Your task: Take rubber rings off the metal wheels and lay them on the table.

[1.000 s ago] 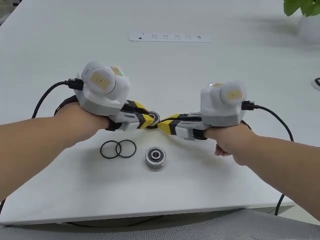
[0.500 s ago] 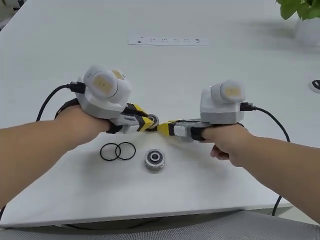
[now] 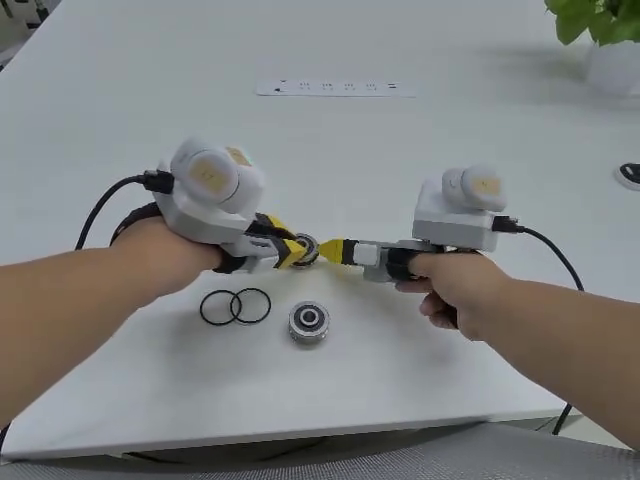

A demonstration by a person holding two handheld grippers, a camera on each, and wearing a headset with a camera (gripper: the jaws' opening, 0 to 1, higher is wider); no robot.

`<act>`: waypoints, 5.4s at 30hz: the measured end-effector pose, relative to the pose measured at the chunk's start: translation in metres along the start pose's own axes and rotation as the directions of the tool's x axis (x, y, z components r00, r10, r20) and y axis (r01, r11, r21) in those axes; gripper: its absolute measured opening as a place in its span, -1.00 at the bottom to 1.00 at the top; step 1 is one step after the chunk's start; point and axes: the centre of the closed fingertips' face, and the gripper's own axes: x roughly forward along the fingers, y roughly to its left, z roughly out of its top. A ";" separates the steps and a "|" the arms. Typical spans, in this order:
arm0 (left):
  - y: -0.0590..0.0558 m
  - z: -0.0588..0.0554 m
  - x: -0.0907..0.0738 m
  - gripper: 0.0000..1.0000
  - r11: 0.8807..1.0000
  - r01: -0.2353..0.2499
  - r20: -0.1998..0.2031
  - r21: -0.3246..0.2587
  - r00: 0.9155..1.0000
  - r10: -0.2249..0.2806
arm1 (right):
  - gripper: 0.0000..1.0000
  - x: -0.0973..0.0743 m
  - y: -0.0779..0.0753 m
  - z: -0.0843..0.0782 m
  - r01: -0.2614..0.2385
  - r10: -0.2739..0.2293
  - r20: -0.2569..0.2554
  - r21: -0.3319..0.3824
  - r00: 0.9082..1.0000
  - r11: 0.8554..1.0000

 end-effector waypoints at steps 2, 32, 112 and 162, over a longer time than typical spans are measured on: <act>0.000 0.000 0.000 -0.78 1.000 -0.002 -0.002 0.000 1.000 0.002 | -1.00 0.000 0.002 0.001 0.000 0.000 0.002 -0.012 1.000 1.000; -0.001 0.000 0.000 -0.78 1.000 0.000 -0.013 0.010 1.000 0.000 | -1.00 0.000 0.024 0.005 -0.108 0.108 -0.001 0.032 0.994 0.994; -0.025 0.008 -0.072 0.10 0.990 0.135 0.127 0.036 0.982 -0.139 | -1.00 0.003 0.051 -0.007 -0.152 0.153 -0.090 0.015 0.984 0.988; -0.019 -0.024 -0.105 0.25 0.996 0.085 0.127 -0.035 0.989 -0.080 | -0.76 0.003 0.047 -0.046 -0.166 0.119 -0.291 -0.140 0.949 0.976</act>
